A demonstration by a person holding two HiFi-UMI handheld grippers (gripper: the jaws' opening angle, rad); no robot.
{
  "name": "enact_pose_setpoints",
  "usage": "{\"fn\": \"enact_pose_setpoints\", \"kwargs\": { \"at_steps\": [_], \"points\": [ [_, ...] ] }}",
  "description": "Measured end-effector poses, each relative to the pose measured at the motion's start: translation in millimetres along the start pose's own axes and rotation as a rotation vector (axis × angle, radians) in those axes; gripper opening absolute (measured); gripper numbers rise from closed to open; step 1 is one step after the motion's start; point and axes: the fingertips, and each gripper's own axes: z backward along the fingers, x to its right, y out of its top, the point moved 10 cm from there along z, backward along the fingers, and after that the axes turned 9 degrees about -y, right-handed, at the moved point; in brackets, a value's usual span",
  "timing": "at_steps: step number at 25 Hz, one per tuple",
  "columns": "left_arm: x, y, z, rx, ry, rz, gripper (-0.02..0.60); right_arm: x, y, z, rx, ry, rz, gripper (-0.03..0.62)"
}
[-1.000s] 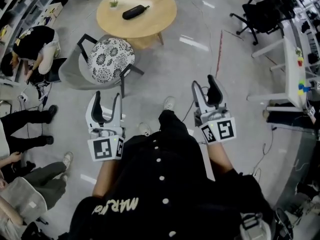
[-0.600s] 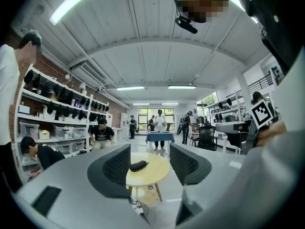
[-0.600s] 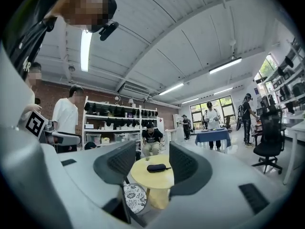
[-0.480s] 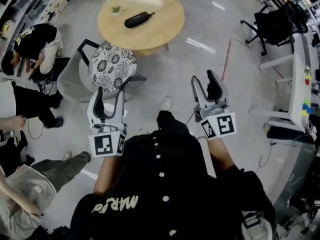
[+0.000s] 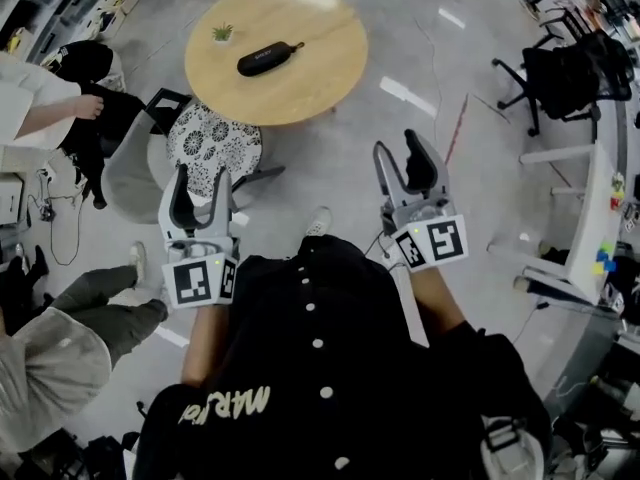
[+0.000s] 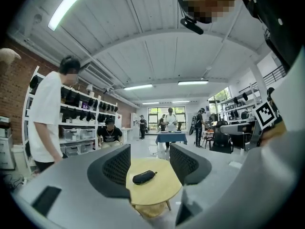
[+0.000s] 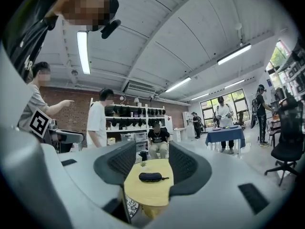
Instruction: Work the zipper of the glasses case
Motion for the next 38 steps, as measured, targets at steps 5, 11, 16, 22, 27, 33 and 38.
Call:
{"fn": "enact_pose_setpoints", "kwargs": {
  "at_steps": [5, 11, 16, 22, 27, 33, 38],
  "points": [
    [20, 0, -25, -0.02, 0.018, -0.022, 0.239, 24, -3, -34, -0.015, 0.067, 0.004, 0.202],
    [8, -10, -39, -0.067, 0.022, -0.009, 0.239, 25, -17, -70, -0.043, 0.091, 0.008, 0.204],
    [-12, -15, -64, -0.063, -0.006, -0.013, 0.239, 27, -20, -100, -0.047, 0.09, 0.015, 0.203],
    [-50, -8, -109, -0.027, -0.044, -0.004, 0.239, 26, -13, -149, -0.028, 0.071, 0.013, 0.201],
    [-87, -1, -149, -0.01, -0.092, -0.004, 0.239, 24, -2, -197, 0.001, 0.052, 0.032, 0.204],
    [-131, -1, -191, -0.025, -0.143, -0.013, 0.239, 16, 1, -250, -0.018, 0.042, 0.054, 0.201],
    [-152, -29, -222, -0.093, -0.209, 0.033, 0.239, 17, -15, -270, -0.085, 0.03, 0.052, 0.183]
  ]
}}
